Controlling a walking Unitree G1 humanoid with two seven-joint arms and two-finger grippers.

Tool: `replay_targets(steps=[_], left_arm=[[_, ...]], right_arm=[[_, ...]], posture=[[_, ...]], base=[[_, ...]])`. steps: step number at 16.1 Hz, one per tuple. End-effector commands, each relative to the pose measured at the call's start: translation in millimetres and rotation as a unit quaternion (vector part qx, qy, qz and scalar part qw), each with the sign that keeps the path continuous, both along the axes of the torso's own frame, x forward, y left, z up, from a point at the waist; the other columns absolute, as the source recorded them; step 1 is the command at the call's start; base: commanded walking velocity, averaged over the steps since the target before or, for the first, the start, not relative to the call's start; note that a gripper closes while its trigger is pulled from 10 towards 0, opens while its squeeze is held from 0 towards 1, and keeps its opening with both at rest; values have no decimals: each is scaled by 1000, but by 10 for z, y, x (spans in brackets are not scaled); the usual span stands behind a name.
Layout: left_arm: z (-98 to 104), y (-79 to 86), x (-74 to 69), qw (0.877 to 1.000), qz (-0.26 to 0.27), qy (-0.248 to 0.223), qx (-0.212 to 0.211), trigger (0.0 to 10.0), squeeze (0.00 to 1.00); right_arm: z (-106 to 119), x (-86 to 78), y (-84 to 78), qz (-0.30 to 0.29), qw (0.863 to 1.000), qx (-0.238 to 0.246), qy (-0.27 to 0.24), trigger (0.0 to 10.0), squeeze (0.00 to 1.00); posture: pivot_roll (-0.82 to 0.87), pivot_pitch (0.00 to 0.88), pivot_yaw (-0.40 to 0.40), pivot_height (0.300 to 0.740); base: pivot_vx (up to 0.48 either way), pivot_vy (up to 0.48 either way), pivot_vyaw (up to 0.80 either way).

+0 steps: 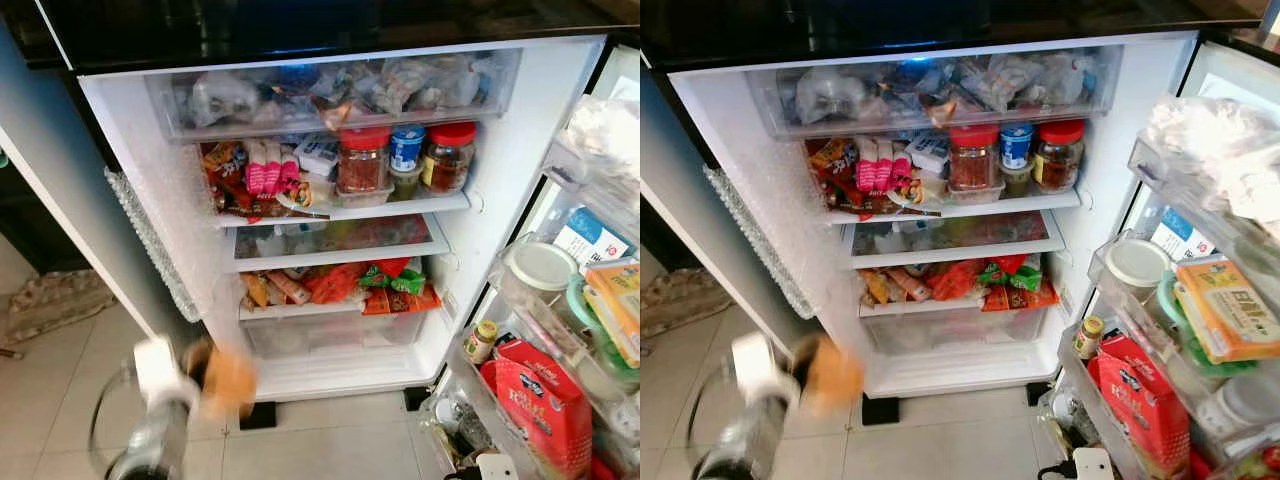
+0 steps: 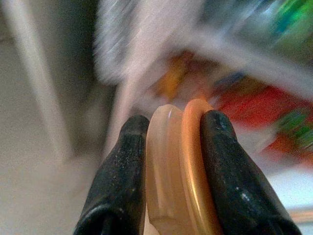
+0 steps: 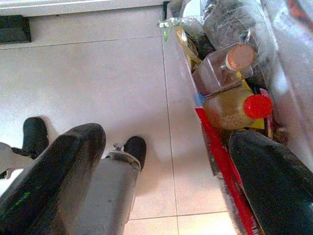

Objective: Restocking fridge

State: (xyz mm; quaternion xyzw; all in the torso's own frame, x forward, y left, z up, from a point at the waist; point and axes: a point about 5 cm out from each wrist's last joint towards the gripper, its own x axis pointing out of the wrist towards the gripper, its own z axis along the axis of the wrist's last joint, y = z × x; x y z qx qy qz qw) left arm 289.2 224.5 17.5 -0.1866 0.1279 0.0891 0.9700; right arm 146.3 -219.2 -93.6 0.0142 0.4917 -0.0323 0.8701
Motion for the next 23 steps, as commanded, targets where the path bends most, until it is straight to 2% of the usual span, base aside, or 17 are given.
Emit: replay_targets(steps=[1,2,4,5,6,9,12,15,23], left_arm=[[77,-139,22,997,-10,-40,-65,10000,0],[297,-386,57,987,-50,-98,-121,10000,0],[390,-568,3,977,-81,-115,-161,10000,0],[409,-653,-73,972,-102,-118,-178,10000,0],[384,-699,-152,972,-128,-116,-159,10000,0],[387,-614,-227,973,-102,-105,-180,10000,0],[520,-576,-189,970,-105,-113,-187,10000,0],[545,-589,-159,969,-112,-114,-188,10000,0],[616,-675,-155,965,-125,-114,-199,10000,0]], right_arm=[[-7,-24,-9,1,1000,1,3,10000,0],[-7,-27,-14,5,1000,-1,5,10000,0],[-6,-31,-21,13,1000,-4,6,10000,0],[-8,-39,-24,8,1000,-3,5,10000,0],[-8,-42,-33,9,1000,-9,6,10000,0],[-8,-46,-42,19,1000,-18,10,10000,0],[-19,-64,-36,25,999,-23,18,10000,0],[-22,-67,-24,31,999,-25,19,10000,0],[-25,-68,-16,35,999,-23,22,10000,0]], posture=[[-46,0,23,740],[-44,0,20,740],[-44,0,14,740],[-43,0,14,740],[-38,0,13,740],[-32,0,8,740],[-34,0,10,740],[-43,0,17,740],[-32,0,16,648]], base=[[0,0,0],[0,0,0],[0,0,0],[0,0,0],[0,0,0],[0,0,0],[0,0,0],[0,0,0],[0,0,0]])
